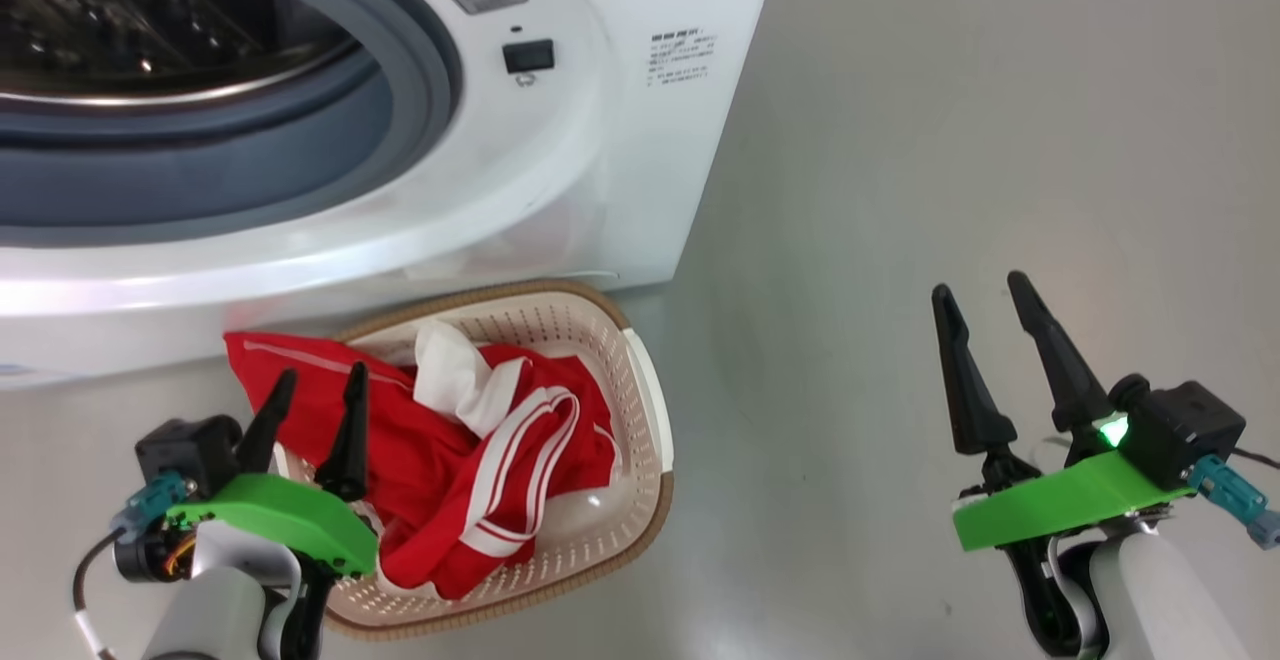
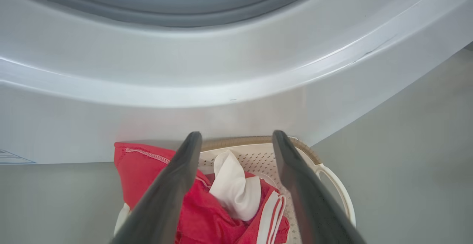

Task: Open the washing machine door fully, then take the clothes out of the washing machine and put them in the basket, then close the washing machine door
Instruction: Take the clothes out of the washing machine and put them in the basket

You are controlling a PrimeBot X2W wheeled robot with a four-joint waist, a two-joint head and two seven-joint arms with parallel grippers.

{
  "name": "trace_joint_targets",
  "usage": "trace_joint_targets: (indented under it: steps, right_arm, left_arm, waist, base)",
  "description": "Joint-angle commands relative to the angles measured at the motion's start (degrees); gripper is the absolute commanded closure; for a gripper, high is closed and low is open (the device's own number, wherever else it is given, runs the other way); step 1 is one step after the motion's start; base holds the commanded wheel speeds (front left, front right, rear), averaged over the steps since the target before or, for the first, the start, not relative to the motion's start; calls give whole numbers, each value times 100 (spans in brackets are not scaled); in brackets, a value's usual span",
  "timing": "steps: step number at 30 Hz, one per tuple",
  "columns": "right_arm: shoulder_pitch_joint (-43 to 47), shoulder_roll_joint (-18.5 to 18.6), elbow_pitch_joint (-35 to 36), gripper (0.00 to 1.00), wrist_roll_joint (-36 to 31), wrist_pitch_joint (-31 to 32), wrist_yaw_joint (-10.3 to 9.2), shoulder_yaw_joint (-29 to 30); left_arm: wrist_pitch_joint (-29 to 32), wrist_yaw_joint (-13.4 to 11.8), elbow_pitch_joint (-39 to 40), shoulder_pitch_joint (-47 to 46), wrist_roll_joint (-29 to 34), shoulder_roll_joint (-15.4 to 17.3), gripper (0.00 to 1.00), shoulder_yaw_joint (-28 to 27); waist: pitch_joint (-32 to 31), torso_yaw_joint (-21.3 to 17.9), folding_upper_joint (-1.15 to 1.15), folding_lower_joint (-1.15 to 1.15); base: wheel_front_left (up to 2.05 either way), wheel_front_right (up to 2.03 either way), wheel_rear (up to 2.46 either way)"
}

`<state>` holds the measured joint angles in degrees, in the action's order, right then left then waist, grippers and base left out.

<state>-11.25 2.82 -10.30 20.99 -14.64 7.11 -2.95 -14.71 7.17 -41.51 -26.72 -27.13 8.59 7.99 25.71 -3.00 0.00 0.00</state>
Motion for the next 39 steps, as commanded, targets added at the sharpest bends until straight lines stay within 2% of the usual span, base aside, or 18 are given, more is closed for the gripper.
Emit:
trace_joint_targets:
  steps: [1, 16, 39]
  right_arm:
    - [131, 6, 93, 0, -58, -36, 37, -130]
    - [439, 6, -26, 0, -13, -36, 37, -101]
    - [1096, 17, -43, 0, -67, -36, 37, 79]
  left_arm:
    - [-29, 32, 206, 182, 113, 123, 0, -268]
    - [-29, 32, 1233, 836, 679, -42, 0, -956]
    - [-29, 32, 2793, 2112, 1170, -184, 0, -1545]
  waist:
    - [-201, 40, 0, 0]
    - [-940, 60, 0, 0]
    - [-1793, 144, 0, 0]
  base:
    - [0, 0, 0]
    - [0, 0, 0]
    - [0, 0, 0]
